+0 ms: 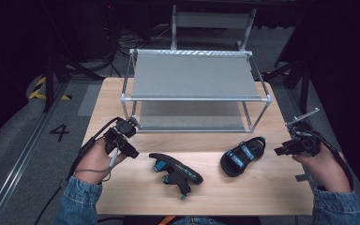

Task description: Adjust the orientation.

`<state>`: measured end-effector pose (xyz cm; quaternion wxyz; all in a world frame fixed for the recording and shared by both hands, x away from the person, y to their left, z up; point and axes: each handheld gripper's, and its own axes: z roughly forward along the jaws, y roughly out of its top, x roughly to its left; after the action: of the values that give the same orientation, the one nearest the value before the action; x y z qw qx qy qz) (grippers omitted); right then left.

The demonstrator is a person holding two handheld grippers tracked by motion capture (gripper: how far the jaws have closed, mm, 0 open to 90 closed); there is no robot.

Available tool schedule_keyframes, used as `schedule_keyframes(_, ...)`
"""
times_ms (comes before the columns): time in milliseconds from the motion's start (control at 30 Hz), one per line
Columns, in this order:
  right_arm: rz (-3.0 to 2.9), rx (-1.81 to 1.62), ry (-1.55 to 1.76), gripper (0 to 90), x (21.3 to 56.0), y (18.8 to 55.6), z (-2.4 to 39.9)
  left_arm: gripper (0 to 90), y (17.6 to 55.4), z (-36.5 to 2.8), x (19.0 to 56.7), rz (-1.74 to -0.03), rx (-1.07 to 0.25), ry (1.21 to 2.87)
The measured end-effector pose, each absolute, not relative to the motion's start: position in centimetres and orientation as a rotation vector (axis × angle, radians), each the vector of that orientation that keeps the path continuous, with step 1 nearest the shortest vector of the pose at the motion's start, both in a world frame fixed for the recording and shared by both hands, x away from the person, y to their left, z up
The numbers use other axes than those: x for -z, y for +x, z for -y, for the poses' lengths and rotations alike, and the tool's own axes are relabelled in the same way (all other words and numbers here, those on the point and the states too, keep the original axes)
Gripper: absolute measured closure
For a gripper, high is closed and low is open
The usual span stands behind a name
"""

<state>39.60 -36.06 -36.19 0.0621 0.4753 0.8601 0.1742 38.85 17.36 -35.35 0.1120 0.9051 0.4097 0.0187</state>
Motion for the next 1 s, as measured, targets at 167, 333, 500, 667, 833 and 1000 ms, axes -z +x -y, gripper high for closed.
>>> schedule_keyframes(167,-2.572,-0.586,1.423,50.4,35.7,39.4,36.1,55.4,38.5,-16.6,35.2,-1.162,-0.031,2.658)
schedule_keyframes(333,-2.571,-0.614,1.457,52.1,35.9,39.3,36.3,58.4,38.2,-15.4,34.8,-1.08,-0.023,2.671)
schedule_keyframes(500,-2.57,-0.639,1.464,52.5,36.0,39.1,36.4,60.0,37.9,-14.3,34.6,-1.008,0.003,2.68)
schedule_keyframes(667,-2.587,-0.669,1.452,52.5,36.2,38.9,36.1,65.3,37.5,-12.7,34.5,-0.898,0.032,2.689)
schedule_keyframes(833,-2.603,-0.659,1.447,52.3,36.6,38.7,36.1,76.9,37.3,-11.1,34.7,-0.809,0.093,2.695)
schedule_keyframes(1000,-2.605,-0.654,1.454,52.4,36.8,38.5,36.3,83.7,37.3,-9.8,35.0,-0.755,0.111,2.69)
